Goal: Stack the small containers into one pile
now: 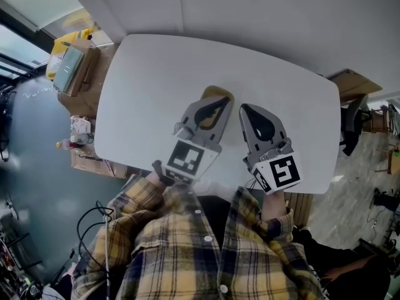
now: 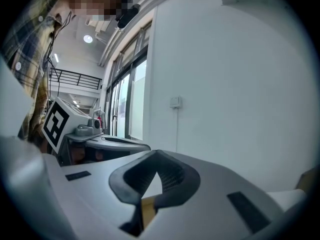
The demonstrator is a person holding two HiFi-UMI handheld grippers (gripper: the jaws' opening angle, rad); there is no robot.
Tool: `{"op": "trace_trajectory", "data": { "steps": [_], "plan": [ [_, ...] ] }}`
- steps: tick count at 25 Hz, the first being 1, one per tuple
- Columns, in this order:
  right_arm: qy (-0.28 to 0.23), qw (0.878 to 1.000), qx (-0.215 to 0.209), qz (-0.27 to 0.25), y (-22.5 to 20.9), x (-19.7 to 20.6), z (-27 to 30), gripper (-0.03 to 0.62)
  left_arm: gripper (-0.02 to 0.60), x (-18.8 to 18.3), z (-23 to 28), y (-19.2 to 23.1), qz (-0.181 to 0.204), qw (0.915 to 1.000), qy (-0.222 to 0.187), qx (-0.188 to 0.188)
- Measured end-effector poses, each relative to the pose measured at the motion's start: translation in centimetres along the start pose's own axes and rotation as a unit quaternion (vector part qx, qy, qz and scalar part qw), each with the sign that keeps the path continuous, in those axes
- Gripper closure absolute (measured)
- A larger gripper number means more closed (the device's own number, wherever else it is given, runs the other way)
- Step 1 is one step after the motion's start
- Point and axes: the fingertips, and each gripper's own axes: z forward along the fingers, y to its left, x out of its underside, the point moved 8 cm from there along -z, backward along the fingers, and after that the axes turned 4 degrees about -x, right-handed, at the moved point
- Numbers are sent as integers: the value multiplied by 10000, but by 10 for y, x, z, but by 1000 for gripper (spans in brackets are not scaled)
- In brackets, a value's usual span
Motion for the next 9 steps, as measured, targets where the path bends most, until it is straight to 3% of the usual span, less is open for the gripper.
{"op": "trace_trajectory", "data": {
  "steps": [9],
  "plan": [
    [2, 10000, -62, -38, 3, 2, -2, 579, 563, 8, -6, -3, 352, 9988, 8, 350]
  ]
}}
